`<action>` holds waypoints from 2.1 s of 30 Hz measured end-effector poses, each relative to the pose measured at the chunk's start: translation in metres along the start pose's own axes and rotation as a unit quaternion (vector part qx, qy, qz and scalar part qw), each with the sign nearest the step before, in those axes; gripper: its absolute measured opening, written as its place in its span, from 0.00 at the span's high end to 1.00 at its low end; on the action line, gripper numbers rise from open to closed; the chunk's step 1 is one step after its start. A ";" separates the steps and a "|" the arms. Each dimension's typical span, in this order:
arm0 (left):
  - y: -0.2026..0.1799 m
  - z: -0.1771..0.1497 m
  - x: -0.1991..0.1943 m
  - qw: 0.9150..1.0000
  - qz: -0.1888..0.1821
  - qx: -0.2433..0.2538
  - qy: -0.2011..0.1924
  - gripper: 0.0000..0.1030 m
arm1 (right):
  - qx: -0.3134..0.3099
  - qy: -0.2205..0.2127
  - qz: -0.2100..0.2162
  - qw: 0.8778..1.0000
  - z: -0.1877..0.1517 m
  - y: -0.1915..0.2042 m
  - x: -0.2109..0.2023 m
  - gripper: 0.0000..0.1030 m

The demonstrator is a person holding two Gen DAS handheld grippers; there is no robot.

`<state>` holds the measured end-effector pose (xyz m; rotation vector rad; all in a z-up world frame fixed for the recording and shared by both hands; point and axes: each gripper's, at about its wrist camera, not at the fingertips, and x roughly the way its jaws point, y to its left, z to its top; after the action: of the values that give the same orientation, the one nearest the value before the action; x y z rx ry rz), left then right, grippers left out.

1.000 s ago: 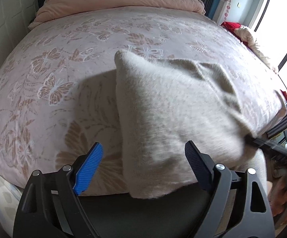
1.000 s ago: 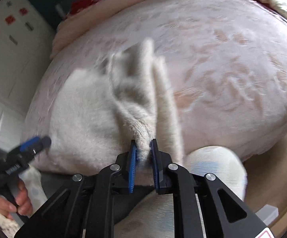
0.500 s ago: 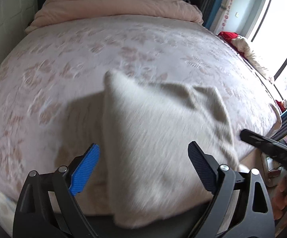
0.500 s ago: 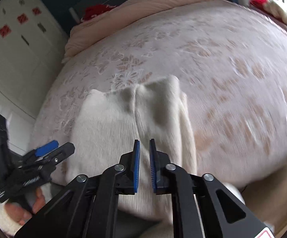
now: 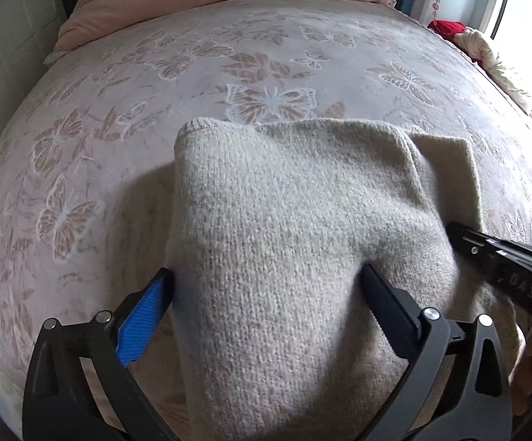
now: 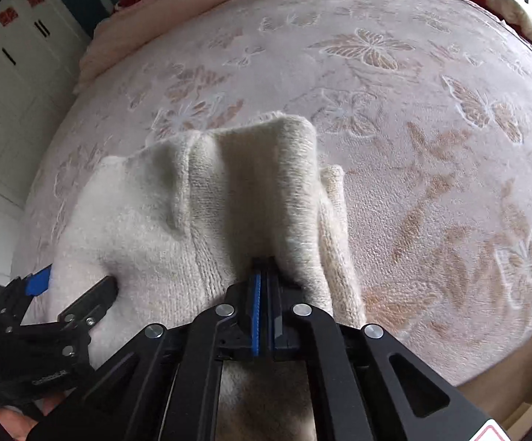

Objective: Fold small clothes

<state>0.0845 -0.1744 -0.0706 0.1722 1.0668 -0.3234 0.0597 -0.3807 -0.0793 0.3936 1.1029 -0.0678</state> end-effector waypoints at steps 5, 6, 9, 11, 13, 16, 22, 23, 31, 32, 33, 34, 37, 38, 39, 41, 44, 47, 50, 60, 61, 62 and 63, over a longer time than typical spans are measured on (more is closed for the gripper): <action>0.001 0.000 -0.005 1.000 -0.009 -0.008 0.006 0.04 | 0.020 -0.022 0.017 0.999 0.002 0.003 -0.035 0.80; 0.003 -0.001 -0.007 1.000 -0.014 -0.014 0.009 0.04 | 0.020 -0.031 0.016 0.999 0.000 0.002 -0.042 0.68; 0.008 -0.003 -0.016 0.999 -0.033 -0.030 0.017 0.05 | 0.019 -0.037 -0.002 0.999 -0.011 -0.004 -0.051 0.42; 0.012 -0.008 -0.027 0.998 -0.057 -0.036 0.014 0.05 | 0.018 -0.032 -0.009 0.999 -0.016 -0.012 -0.050 0.32; 0.020 -0.016 -0.034 0.995 -0.082 -0.046 0.013 0.05 | 0.022 -0.017 -0.006 1.000 -0.022 -0.022 -0.043 0.29; 0.039 -0.032 -0.028 0.989 -0.113 -0.084 0.036 0.05 | 0.034 0.004 0.024 0.999 -0.031 -0.032 -0.031 0.24; 0.051 -0.043 0.007 0.972 -0.174 -0.137 0.081 0.04 | 0.101 0.030 0.106 0.989 -0.040 -0.053 0.001 0.09; 0.051 -0.042 0.012 0.969 -0.181 -0.143 0.087 0.04 | 0.105 0.031 0.116 0.987 -0.039 -0.055 0.002 0.06; 0.038 -0.030 0.022 0.967 -0.192 -0.143 0.088 0.04 | 0.109 0.031 0.164 0.980 -0.029 -0.056 0.015 0.05; 0.037 -0.029 0.021 0.967 -0.192 -0.140 0.088 0.04 | 0.108 0.028 0.169 0.979 -0.028 -0.054 0.016 0.12; 0.035 -0.028 0.019 0.968 -0.190 -0.138 0.089 0.04 | 0.103 0.029 0.173 0.979 -0.028 -0.051 0.017 0.22; 0.035 -0.027 0.019 0.968 -0.190 -0.139 0.090 0.04 | 0.100 0.031 0.174 0.979 -0.027 -0.048 0.018 0.22; 0.031 -0.025 0.016 0.968 -0.184 -0.138 0.097 0.04 | 0.096 0.028 0.162 0.982 -0.025 -0.042 0.015 0.23; 0.031 -0.025 0.014 0.969 -0.180 -0.136 0.099 0.04 | 0.104 0.025 0.150 0.983 -0.025 -0.043 0.011 0.23; 0.032 -0.025 0.011 0.971 -0.175 -0.133 0.098 0.05 | 0.113 0.018 0.130 0.985 -0.025 -0.043 0.006 0.23; 0.034 -0.025 0.000 0.975 -0.166 -0.118 0.085 0.05 | 0.109 -0.006 0.094 0.990 -0.026 -0.042 -0.012 0.23; 0.035 -0.028 -0.020 0.983 -0.151 -0.089 0.053 0.05 | 0.036 -0.022 0.070 0.997 -0.031 -0.026 -0.045 0.23; 0.036 -0.035 -0.039 0.988 -0.136 -0.067 0.029 0.05 | 0.006 0.022 0.069 0.997 -0.047 -0.016 -0.047 0.23; 0.044 -0.045 -0.052 0.989 -0.130 -0.072 0.024 0.05 | 0.017 0.041 0.044 0.998 -0.062 -0.020 -0.036 0.76; 0.075 -0.064 -0.095 0.989 -0.109 -0.098 -0.017 0.05 | -0.045 -0.115 0.159 0.980 -0.016 0.045 -0.157 0.86; 0.074 -0.065 -0.095 0.989 -0.108 -0.098 -0.016 0.05 | -0.047 -0.106 0.123 0.986 -0.022 0.036 -0.146 0.86; 0.072 -0.065 -0.092 0.990 -0.108 -0.095 -0.011 0.05 | -0.052 -0.081 0.066 0.993 -0.032 0.022 -0.121 0.85; 0.071 -0.066 -0.090 0.990 -0.106 -0.094 -0.008 0.05 | -0.050 -0.043 0.029 0.997 -0.041 0.010 -0.093 0.85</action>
<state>0.0140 -0.0727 -0.0238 -0.1124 1.0959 -0.4125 -0.0149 -0.3704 -0.0108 0.3291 1.0053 0.0209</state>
